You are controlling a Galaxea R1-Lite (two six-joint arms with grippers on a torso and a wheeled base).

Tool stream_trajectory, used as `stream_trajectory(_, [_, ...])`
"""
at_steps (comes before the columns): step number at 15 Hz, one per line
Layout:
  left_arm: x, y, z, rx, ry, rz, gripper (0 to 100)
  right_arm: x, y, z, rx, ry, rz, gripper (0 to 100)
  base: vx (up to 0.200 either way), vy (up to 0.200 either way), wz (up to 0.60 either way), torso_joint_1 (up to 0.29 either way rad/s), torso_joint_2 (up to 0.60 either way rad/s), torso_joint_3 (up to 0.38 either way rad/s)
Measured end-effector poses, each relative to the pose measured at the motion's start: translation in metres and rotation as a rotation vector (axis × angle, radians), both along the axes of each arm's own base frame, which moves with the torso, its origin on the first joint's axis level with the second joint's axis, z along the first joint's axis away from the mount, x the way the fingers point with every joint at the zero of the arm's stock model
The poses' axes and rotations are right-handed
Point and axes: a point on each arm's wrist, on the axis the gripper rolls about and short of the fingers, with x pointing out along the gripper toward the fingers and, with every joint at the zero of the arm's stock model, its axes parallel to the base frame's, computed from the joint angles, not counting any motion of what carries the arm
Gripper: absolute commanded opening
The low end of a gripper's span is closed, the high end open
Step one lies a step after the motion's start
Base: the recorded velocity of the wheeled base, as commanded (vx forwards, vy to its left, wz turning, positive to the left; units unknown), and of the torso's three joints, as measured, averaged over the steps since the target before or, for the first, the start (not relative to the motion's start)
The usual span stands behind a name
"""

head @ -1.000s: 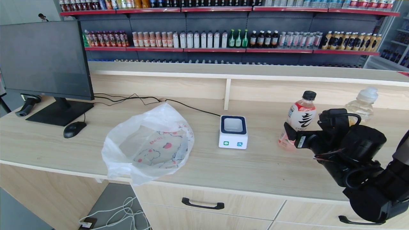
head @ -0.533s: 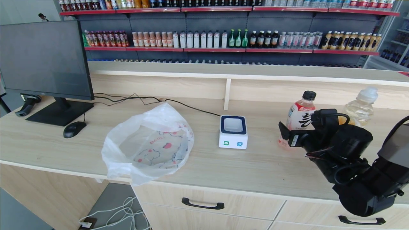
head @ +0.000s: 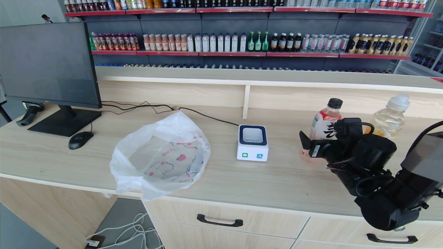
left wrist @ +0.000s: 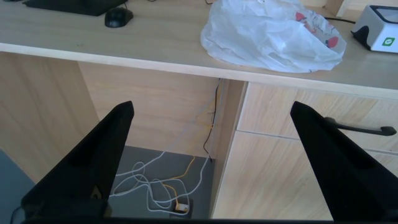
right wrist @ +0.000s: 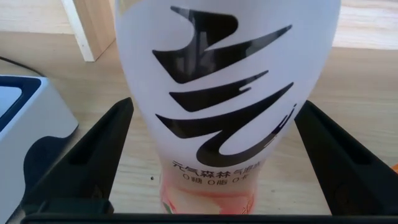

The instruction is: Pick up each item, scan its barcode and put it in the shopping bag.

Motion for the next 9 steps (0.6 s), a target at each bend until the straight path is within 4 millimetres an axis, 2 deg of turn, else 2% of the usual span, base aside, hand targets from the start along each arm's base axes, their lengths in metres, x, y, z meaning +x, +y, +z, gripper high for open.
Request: stream_trajectory(9, [0.0000,0.0000,0.0000,0.000,0.000,-0.001,100,0.0087,0.0021,0.0006,0.040,-0.021,0.005,100,0.000,0.000,0.00,0.000,0.00,0.000])
